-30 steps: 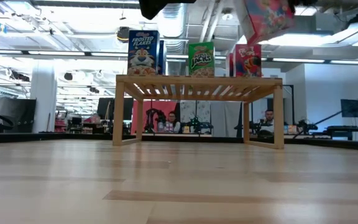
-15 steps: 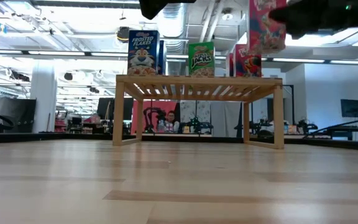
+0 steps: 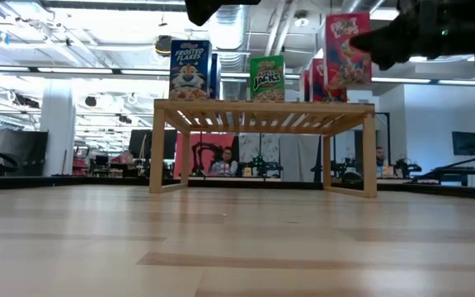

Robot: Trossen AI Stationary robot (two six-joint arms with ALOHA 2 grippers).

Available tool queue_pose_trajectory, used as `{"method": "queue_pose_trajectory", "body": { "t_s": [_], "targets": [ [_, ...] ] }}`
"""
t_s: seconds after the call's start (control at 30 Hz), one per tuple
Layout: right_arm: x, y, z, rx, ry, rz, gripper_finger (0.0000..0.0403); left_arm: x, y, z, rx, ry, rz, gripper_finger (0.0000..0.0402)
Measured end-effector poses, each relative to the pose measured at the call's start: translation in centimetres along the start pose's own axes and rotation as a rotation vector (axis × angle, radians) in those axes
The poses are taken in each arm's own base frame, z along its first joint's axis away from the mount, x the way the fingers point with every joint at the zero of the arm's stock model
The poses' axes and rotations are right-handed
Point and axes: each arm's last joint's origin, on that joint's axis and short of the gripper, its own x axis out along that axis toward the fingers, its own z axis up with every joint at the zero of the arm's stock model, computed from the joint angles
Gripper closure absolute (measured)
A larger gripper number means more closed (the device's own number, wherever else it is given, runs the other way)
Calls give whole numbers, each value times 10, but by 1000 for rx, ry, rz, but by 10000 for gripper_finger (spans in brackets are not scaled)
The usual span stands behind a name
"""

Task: Stack cereal on shelf
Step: Put the red cereal box on the shelf aligned with the other red cereal boxes

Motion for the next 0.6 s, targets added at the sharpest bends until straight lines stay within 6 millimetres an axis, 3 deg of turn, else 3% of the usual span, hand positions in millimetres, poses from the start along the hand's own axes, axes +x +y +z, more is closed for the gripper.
{"method": "queue_pose_trajectory", "body": {
  "t_s": [0.37,0.6],
  "targets": [
    [3,-32,-8,43,-10,47,204,0,0,0,1,-1,2,158],
    [9,-46,-23,112,56,60,204,0,0,0,1,-1,2,158]
  ]
}}
